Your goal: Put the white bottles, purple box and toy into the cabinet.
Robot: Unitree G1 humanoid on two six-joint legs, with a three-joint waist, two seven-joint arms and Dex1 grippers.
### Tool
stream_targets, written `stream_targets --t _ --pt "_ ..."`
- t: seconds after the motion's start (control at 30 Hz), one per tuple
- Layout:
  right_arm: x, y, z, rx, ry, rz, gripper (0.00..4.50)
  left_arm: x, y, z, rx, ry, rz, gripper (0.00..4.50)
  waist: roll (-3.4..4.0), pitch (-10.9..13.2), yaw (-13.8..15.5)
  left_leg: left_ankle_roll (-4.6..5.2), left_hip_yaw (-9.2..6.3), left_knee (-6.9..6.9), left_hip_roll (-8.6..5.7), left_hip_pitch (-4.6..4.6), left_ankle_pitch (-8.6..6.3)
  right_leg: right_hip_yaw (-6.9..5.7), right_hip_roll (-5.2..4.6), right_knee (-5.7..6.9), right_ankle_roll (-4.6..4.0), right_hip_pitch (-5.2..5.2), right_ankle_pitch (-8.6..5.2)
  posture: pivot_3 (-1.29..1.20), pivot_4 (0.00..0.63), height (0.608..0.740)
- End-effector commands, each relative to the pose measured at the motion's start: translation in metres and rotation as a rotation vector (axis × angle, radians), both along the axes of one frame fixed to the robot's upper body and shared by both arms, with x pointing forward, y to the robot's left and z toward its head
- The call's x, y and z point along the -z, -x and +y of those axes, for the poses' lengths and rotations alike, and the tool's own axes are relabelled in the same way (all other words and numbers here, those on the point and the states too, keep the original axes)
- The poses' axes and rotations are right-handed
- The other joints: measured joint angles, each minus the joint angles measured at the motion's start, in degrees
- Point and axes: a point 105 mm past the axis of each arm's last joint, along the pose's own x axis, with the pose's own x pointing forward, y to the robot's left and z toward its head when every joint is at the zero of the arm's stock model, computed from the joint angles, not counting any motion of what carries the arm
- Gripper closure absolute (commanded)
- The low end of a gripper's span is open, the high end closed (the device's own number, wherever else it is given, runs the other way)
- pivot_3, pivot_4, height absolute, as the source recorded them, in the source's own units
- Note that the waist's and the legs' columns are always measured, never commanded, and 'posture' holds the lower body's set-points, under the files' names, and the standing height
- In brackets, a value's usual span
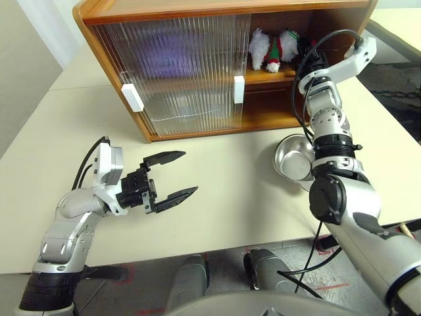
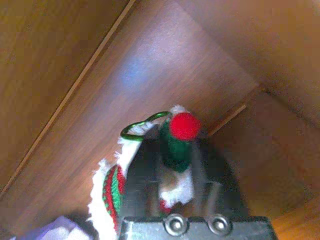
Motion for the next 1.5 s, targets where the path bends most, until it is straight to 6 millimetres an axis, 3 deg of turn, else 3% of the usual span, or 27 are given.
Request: stream_targets --t 0.03,0.2,0.27,0.47,0.53,0.73,0.8,0.87,0.93,1.07,1.2,1.5 --pt "-0.003 0.004 0.004 -0.018 0.02 -0.017 2.32 0.001 0.001 0.001 0.0 -0.014 0.0 0.0 0.0 0.0 0.0 0.0 0.0 0.0 0.01 0.0 0.0 0.0 0.01 0.0 -0.02 -0.01 0.01 -0.05 0.06 0.74" --pt "-0.008 0.02 -0.005 -0.033 0.064 -0.058 0.48 0.001 0.002 -0.003 0.008 -0.015 0.005 0.0 0.0 0.0 0.0 0.01 -0.01 0.03 0.04 0.0 0.01 -0.03 0.04 0.02 -0.05 0.0 0.03 -0.04 0.065 0.74" --pt "-0.01 0.034 -0.013 -0.065 0.083 -0.069 0.07 0.002 0.002 -0.002 0.006 -0.019 0.006 0.0 -0.01 0.0 0.3 0.01 -0.01 0.05 0.04 0.0 0.01 -0.06 0.05 0.01 -0.03 0.02 0.03 -0.04 0.065 0.74" --pt "0.016 0.089 -0.031 -0.296 0.244 0.07 0.07 0.0 0.003 -0.001 -0.019 0.015 0.012 0.0 -0.02 0.0 0.8 -0.07 0.1 0.19 0.01 0.08 0.04 -0.06 0.04 -0.06 0.11 0.29 -0.03 -0.06 0.073 0.74" --pt "0.029 0.105 -0.048 -0.333 0.273 0.153 0.07 0.0 0.0 -0.001 -0.016 0.021 0.011 0.0 -0.03 0.0 0.7 -0.12 0.19 0.21 -0.04 0.21 0.07 0.02 0.05 -0.06 0.1 0.43 -0.09 -0.06 0.074 0.74" --pt "0.036 0.139 -0.075 -0.449 0.3 0.215 0.07 -0.001 -0.005 -0.001 -0.009 0.019 0.006 0.0 -0.14 0.1 0.1 -0.16 0.13 0.15 -0.46 1.03 0.18 0.24 0.05 -0.06 0.83 1.21 -0.51 -0.08 0.08 0.74" --pt "0.041 0.143 -0.085 -0.442 0.298 0.241 0.07 0.0 -0.005 -0.001 -0.004 0.018 0.008 0.0 -0.14 0.1 -0.1 -0.16 0.07 0.16 -0.53 1.03 0.17 0.26 0.0 -0.07 0.85 1.21 -0.52 -0.09 0.083 0.74" --pt "0.06 0.145 -0.108 -0.375 0.274 0.316 0.07 0.002 -0.004 -0.002 0.004 0.014 0.012 0.0 -0.16 0.1 -0.2 -0.17 0.03 0.16 -0.57 0.99 0.17 0.26 -0.05 -0.1 0.88 1.2 -0.54 -0.09 0.083 0.74" --pt "0.073 0.149 -0.116 -0.359 0.261 0.363 0.07 0.002 -0.004 -0.003 0.007 0.014 0.013 0.0 -0.17 0.1 -0.1 -0.19 -0.09 0.16 -0.59 0.94 0.15 0.25 -0.08 -0.14 0.92 1.19 -0.58 -0.09 0.084 0.74" --pt "0.107 0.153 -0.116 -0.333 0.173 0.445 0.07 0.003 -0.004 -0.003 0.007 0.013 0.012 0.0 -0.14 0.0 -0.2 -0.25 -0.07 0.05 -0.58 0.59 0.09 0.25 -0.11 -0.15 0.93 0.82 -0.69 -0.08 0.084 0.74" --pt "0.128 0.149 -0.119 -0.248 0.109 0.488 0.07 0.003 -0.003 -0.002 0.003 0.011 0.012 0.0 -0.12 0.0 -0.2 -0.2 -0.04 -0.03 -0.59 0.44 -0.02 0.23 -0.08 -0.14 0.93 0.67 -0.85 -0.07 0.082 0.74" --pt "0.151 0.146 -0.112 -0.201 0.036 0.558 0.07 0.002 -0.003 -0.002 0.009 -0.008 0.014 0.0 -0.13 0.0 0.3 -0.1 -0.06 0.0 -0.61 0.44 -0.12 0.27 -0.14 -0.15 1.02 0.75 -0.95 -0.07 0.078 0.74"
